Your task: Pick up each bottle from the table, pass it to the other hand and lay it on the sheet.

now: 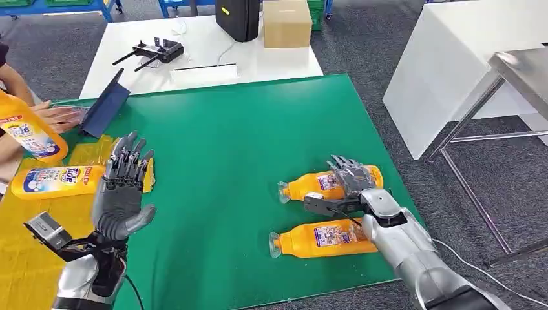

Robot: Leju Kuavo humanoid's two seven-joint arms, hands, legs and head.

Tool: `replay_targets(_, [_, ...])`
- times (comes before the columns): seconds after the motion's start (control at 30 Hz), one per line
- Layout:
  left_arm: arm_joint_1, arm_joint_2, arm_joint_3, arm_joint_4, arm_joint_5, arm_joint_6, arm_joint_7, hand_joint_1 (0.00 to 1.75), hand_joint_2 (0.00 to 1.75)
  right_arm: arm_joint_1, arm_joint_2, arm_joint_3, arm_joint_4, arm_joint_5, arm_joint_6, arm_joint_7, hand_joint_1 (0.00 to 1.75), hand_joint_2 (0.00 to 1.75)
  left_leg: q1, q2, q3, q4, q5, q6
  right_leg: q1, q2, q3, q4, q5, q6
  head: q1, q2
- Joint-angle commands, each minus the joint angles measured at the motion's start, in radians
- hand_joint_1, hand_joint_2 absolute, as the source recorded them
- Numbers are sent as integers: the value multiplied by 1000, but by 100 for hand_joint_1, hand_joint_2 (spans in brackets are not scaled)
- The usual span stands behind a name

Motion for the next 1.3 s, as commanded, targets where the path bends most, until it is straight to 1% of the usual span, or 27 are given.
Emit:
replay_targets(0.03, [-49,-20,-30,93,-5,2,10,0,175,-75,37,74,227,18,28,28,86,175,1,-3,3,-1,0,-1,0,0,3,-1,0,0,0,0])
replay_targets(0.1, [-48,-20,-31,94,-5,2,10,0,175,-78,39,78,233,22,29,30,129,175,1,-5,3,-1,1,-1,1,-1,4,-2,1,0,0,0])
replay_targets(0.13, [-48,-20,-31,95,-5,2,10,0,175,-78,40,78,234,22,29,30,134,175,2,-6,2,-1,1,-1,1,-1,4,-2,1,-1,0,0])
replay_targets(0.17, [-48,-20,-31,95,-5,2,10,0,175,-78,40,78,234,22,29,30,143,175,1,-4,3,0,1,-1,0,-1,4,-1,0,0,0,0])
replay_targets(0.27, [-47,-23,-34,102,-3,2,10,0,175,-80,45,83,245,26,32,31,155,175,1,-3,4,-1,0,-1,1,1,5,-1,0,0,0,0])
replay_targets(0.37, [-49,-21,-37,107,7,-2,10,0,175,-94,45,96,263,32,45,32,166,175,1,-4,4,-1,0,-1,0,-1,5,-1,0,0,0,0])
replay_targets(0.4, [-49,-21,-37,107,7,-2,10,0,175,-94,45,96,263,32,45,32,169,175,2,-8,3,-1,1,-2,2,-1,5,-2,0,-1,0,0])
replay_targets(0.43, [-49,-21,-37,107,7,-2,10,0,175,-94,45,96,263,32,45,32,169,175,1,-5,4,-1,0,-1,1,0,5,-2,0,0,0,0])
replay_targets(0.5, [-49,-21,-37,107,7,-2,10,0,175,-94,45,96,263,32,45,32,168,175,0,-4,4,-1,0,0,0,-1,5,-1,0,0,0,0])
replay_targets(0.53, [-50,-22,-37,108,12,-3,10,0,175,-98,45,99,265,33,48,31,173,175,1,-5,4,-1,1,-1,1,-1,5,-2,0,0,0,0])
replay_targets(0.57, [-50,-22,-37,108,13,-4,10,0,175,-99,46,99,265,33,47,31,169,175,1,-5,4,-1,0,-1,1,-2,5,-1,0,0,0,0])
replay_targets(0.6, [-51,-21,-38,109,13,-4,10,0,175,-97,46,97,258,35,21,37,169,175,1,-6,4,-1,0,-1,1,-2,6,-2,0,0,0,0])
replay_targets(0.67, [-45,-19,-41,98,13,-7,11,0,175,-87,56,78,234,30,-44,60,175,175,1,-4,4,-1,0,-1,1,-1,5,-1,0,0,0,0])
replay_targets(0.73, [-33,-19,-40,83,13,-5,16,0,175,-65,68,42,185,20,-134,77,175,175,1,-4,4,-1,0,-1,1,-1,5,-2,0,0,0,0])
replay_targets(0.77, [-20,-17,-38,69,15,-7,20,0,175,-36,79,-2,120,9,-204,78,175,175,1,-4,4,-1,0,-1,0,-1,5,-1,0,0,0,0])
replay_targets(0.8, [-11,-14,-39,59,15,-9,19,0,175,-28,82,-6,97,11,-197,82,175,175,2,-4,4,-1,0,-1,1,0,5,-2,0,0,0,0])
replay_targets(0.87, [6,-4,-45,43,6,-13,36,0,175,58,115,-133,-90,-84,-352,26,175,175,1,-2,2,-1,0,-1,1,1,3,-1,0,0,0,0])
replay_targets(0.9, [14,4,-52,37,2,-15,42,0,175,87,128,-166,-151,-109,-387,4,171,175,1,-3,3,0,-1,-1,1,2,3,-1,0,0,0,0])
replay_targets(0.93, [27,22,-70,34,-2,-25,57,0,175,148,153,-217,-295,-154,-430,-23,175,175,1,-2,1,-1,-1,-1,1,2,2,0,0,0,0,0])
replay_targets(0.97, [34,30,-79,33,-2,-28,60,0,175,176,164,-231,-362,-166,-443,-30,171,175,1,-1,-1,0,-1,-1,0,3,0,0,0,0,0,0])
replay_targets(1.0, [35,43,-96,35,-17,-27,68,0,175,206,181,-251,-435,-213,-453,-66,171,175,1,-1,0,0,-2,-2,1,4,1,1,-1,-1,0,0])
replay_targets(1.03, [33,50,-108,38,-23,-27,70,0,175,224,192,-258,-474,-230,-462,-80,171,175,1,-1,-1,0,-2,-2,1,3,-1,1,-1,-1,0,0])
replay_targets(1.13, [28,50,-112,42,-26,-25,71,0,175,231,193,-256,-486,-226,-461,-78,171,175,1,-5,-3,0,-1,-1,1,-1,-2,1,-2,0,0,0])
replay_targets(1.2, [26,51,-114,42,-26,-24,71,0,175,229,193,-259,-478,-230,-459,-80,171,175,1,-4,-6,0,0,-1,1,-1,-4,1,-1,0,0,0])
replay_targets(1.3, [18,66,-140,46,-30,-28,79,0,175,246,226,-281,-511,-314,-509,-174,169,175,2,-5,-4,1,-1,-1,2,0,-3,1,-2,0,0,0])
